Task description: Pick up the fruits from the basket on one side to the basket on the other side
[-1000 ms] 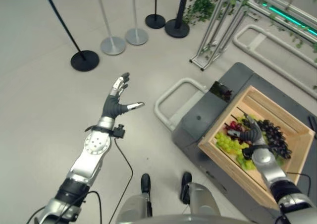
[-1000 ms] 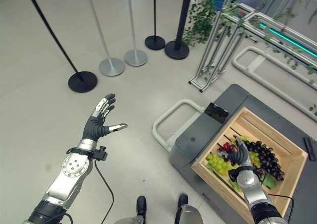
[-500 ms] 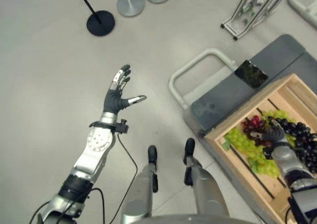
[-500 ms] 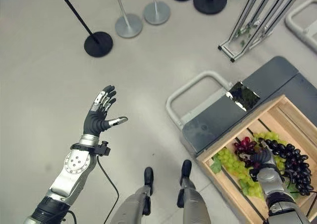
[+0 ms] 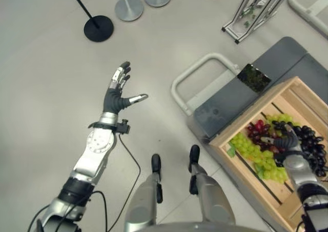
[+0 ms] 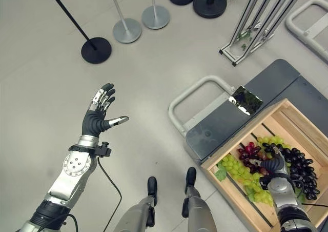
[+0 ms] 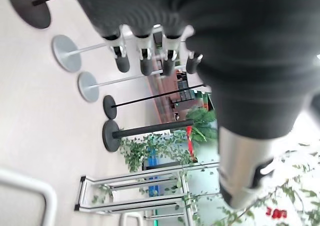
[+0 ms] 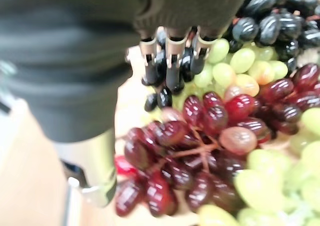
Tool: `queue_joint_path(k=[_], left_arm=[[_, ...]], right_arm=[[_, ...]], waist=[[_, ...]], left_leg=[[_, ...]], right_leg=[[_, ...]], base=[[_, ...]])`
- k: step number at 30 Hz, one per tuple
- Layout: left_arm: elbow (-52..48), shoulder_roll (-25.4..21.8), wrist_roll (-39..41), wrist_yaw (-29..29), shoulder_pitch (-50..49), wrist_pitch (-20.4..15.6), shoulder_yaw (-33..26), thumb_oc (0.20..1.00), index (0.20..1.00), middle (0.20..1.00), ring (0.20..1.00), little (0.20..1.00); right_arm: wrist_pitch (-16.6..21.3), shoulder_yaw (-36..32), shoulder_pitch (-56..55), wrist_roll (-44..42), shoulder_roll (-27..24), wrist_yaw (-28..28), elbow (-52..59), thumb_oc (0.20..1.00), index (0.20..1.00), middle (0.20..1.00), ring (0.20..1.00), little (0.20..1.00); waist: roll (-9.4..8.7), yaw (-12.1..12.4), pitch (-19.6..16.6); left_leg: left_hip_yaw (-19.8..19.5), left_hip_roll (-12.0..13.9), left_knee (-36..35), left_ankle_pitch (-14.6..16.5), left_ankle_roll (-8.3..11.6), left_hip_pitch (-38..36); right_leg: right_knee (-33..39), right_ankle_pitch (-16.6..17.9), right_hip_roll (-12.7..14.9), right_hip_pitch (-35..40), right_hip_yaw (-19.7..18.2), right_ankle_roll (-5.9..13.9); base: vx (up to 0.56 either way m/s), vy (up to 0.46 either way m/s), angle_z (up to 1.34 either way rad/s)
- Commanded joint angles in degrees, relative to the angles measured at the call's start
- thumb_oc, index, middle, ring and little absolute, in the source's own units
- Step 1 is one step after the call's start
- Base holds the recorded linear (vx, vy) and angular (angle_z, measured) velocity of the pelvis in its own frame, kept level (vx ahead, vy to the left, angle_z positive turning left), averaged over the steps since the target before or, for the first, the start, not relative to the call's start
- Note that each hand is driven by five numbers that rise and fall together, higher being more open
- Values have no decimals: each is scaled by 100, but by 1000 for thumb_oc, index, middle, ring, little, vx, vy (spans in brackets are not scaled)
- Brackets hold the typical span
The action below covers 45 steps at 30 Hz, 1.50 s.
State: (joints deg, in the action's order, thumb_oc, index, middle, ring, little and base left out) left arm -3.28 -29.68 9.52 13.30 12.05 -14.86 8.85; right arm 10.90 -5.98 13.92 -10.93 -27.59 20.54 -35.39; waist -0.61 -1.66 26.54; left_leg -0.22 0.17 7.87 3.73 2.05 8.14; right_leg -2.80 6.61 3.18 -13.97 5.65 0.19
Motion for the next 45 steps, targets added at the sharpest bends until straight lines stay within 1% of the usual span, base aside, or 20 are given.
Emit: queue_joint_path(k=[1,2,3,6,7,10,13,16,22,23,25,26,27,30,32,33,34,38,39,45], left_arm=[[-66,157,-245,153,-97,-176,-123,1000,1000,1000,1000,1000],[-60,161,-251,157,-104,-178,-105,1000,1000,1000,1000,1000],[-4,234,-329,139,-82,-119,-36,1000,1000,1000,1000,1000],[-21,273,-258,93,-150,-99,-16,1000,1000,1000,1000,1000],[-6,246,-269,74,-183,-78,-46,1000,1000,1000,1000,1000],[-36,219,-296,29,-307,-54,-142,1000,1000,1000,1000,1000],[-7,251,-196,-9,-460,-42,-195,1000,1000,1000,1000,1000],[-46,274,-177,-96,-619,-25,-271,1000,1000,1000,1000,1000],[-97,337,-163,-208,-723,-41,-309,1000,1000,1000,1000,1000],[-99,342,-163,-211,-727,-40,-310,1000,1000,1000,1000,1000],[-191,382,-52,-238,-729,-60,-330,1000,1000,1000,1000,1000],[-191,385,-50,-240,-725,-60,-330,1000,1000,1000,1000,1000],[-208,408,37,-213,-638,-125,-225,1000,1000,1000,1000,1000],[-212,454,111,-173,-547,-137,-157,1000,1000,1000,1000,1000],[-233,434,77,-146,-588,-144,-162,1000,1000,1000,1000,1000],[-285,385,79,-119,-636,-175,-179,1000,1000,1000,1000,1000],[-299,373,119,-109,-632,-194,-170,1000,1000,1000,1000,1000],[-359,321,183,-49,-553,-294,-128,1000,1000,1000,1000,1000],[-467,265,268,-42,-551,-370,-79,1000,1000,1000,1000,1000],[-578,115,335,152,-390,-474,51,1000,1000,1000,1000,1000]], right_arm=[[600,-59,-364,-282,70,288,707,1000,1000,1000,1000,1000],[574,-77,-418,-268,82,292,764,1000,1000,1000,1000,1000],[526,-140,-627,-82,199,226,1036,1000,1000,1000,1000,1000],[404,15,-532,198,257,224,1185,1000,1000,1000,1000,1000],[363,79,-491,247,284,195,1240,1000,1000,1000,1000,1000],[314,236,-424,324,359,132,1312,1000,1000,1000,1000,1000],[281,300,-525,365,396,54,1372,1000,1000,1000,1000,1000],[207,345,-643,483,371,-17,1409,1000,1000,1000,1000,1000],[82,254,-881,795,107,-49,1433,1000,1000,1000,1000,1000],[85,256,-881,795,102,-49,1429,1000,1000,1000,1000,1000],[62,229,-881,825,-111,-36,1464,1000,1000,1000,1000,1000],[61,225,-878,823,-116,-38,1465,1000,1000,1000,1000,1000],[71,260,-775,847,-308,5,1416,1000,1000,1000,1000,1000],[50,324,-635,891,-454,47,1339,1000,1000,1000,1000,1000],[32,456,-494,1023,-557,63,1227,1000,1000,1000,1000,1000],[7,499,-437,1158,-659,73,1137,1000,1000,1000,1000,1000],[-10,507,-399,1234,-750,99,1116,1000,1000,1000,1000,1000],[-107,786,-12,1575,-1008,173,936,1000,1000,1000,1000,1000],[-155,1016,281,1761,-1182,164,786,1000,1000,1000,1000,1000],[-199,1953,1422,2053,-1567,113,461,1000,1000,1000,1000,1000]], waist=[[-187,-144,-675],[-190,-131,-687],[-218,-293,-872],[-365,-344,-974],[-396,-298,-980],[-357,-33,-1041],[-384,-51,-1279],[-453,8,-1486],[-354,-164,-1628],[-347,-163,-1624],[-325,-205,-1455],[-311,-210,-1449],[-292,-107,-1234],[-267,-75,-1113],[-202,15,-1096],[-122,63,-1026],[-100,57,-949],[10,89,-760],[77,106,-634],[64,271,-310]], left_leg=[[-459,-277,493,518,-61,181],[-456,-278,415,483,-63,133],[-253,-242,98,386,-130,-96],[147,-246,-287,315,-226,-436],[277,-170,-303,279,-251,-476],[661,19,-375,150,-298,-516],[877,84,-560,74,-285,-676],[1145,116,-636,54,-230,-774],[1311,240,-363,211,-114,-962],[1311,250,-336,228,-107,-958],[1223,340,695,266,47,-598],[1210,363,778,298,58,-554],[851,295,1482,24,269,-167],[448,216,1593,51,301,36],[21,121,863,170,208,61],[-183,302,156,-157,234,163],[-158,379,0,-340,270,262],[-260,332,-209,-458,270,349],[-120,337,-373,-515,245,366],[10,295,-468,-632,192,727]], right_leg=[[-672,-668,228,57,-218,751],[-659,-663,231,72,-222,753],[-640,-487,316,84,-202,951],[-738,9,429,-72,-262,1298],[-809,10,459,-124,-128,1337],[-1251,-245,702,30,782,1167],[-1321,-470,566,297,863,1066],[-779,-602,528,719,1066,977],[-400,-815,261,934,664,777],[-377,-808,251,952,665,772],[-228,-894,210,1095,549,611],[-227,-893,196,1093,558,601],[-250,-923,168,1130,475,479],[-285,-981,131,1074,464,418],[-269,-1036,44,1017,299,455],[-220,-1043,-20,1001,206,503],[-206,-1029,13,955,217,523],[-280,-1004,26,609,160,529],[-285,-931,60,395,136,545],[-319,-692,164,-145,79,628]], base=[[4,116,-119],[16,205,-98],[-13,238,-53],[-78,192,-41],[-111,90,-130],[-131,68,-124],[-30,6,-69],[33,-78,-69],[98,-128,-42],[122,-241,-40],[33,-177,-21],[-32,-179,-19],[-42,-121,-15],[-31,-109,-18],[50,20,-24],[17,61,-33],[-17,49,-32],[-89,96,-28],[-85,124,-64],[-73,86,-29]])
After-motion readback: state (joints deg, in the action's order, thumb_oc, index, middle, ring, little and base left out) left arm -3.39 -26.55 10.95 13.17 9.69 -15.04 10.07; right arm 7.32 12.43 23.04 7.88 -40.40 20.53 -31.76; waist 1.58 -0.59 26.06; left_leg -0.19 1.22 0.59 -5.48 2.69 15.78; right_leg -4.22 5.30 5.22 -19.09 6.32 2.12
